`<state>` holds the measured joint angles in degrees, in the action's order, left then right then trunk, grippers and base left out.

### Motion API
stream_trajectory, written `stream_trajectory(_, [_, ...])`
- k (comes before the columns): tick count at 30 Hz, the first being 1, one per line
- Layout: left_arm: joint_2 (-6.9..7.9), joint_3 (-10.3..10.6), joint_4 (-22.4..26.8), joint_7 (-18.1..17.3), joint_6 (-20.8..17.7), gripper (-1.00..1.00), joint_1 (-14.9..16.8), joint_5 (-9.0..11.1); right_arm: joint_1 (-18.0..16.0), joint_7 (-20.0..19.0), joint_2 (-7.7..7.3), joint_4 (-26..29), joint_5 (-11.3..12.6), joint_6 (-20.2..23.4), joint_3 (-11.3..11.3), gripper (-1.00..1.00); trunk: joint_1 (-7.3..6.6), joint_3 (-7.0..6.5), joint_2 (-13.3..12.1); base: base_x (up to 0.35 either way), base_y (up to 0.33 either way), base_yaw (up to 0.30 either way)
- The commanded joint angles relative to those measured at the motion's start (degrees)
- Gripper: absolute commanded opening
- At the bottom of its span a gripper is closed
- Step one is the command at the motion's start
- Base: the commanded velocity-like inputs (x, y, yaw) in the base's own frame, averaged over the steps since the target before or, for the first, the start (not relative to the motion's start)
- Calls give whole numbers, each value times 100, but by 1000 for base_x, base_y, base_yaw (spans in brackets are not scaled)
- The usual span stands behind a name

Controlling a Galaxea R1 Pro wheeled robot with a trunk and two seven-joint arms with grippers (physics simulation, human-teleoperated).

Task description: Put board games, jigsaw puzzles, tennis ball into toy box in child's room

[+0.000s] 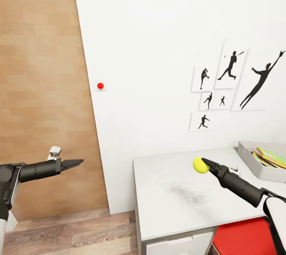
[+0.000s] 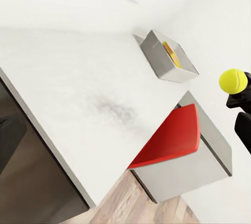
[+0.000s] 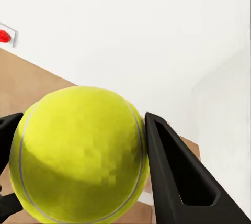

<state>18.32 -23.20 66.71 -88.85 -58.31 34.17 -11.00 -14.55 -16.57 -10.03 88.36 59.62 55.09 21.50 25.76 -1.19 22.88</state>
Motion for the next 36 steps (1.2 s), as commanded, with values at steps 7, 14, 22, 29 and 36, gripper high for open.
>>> stream_trajectory(7, [-2,-9,7,-53,-58,100,0,-62,-4,-38,1,-12,-29,28,57,-100,2,-58,4,0,0,-174])
stream_trajectory(14, [-3,-9,7,-53,-50,100,-1,-59,-4,-104,1,-14,-36,29,105,-100,2,-118,4,0,0,-174])
stream_trajectory(22, [-4,-3,7,-53,-22,100,-7,-53,-4,-109,1,-63,-35,29,177,-100,2,-187,4,0,0,-174])
stream_trajectory(29, [-6,-2,8,-45,1,100,-7,-52,-5,-110,-4,-69,-33,29,223,-100,2,-247,4,0,-120,-174])
stream_trajectory(36, [-12,3,8,-46,4,100,-7,-54,-4,-110,0,-168,-36,29,270,-100,2,-307,4,0,-266,-173])
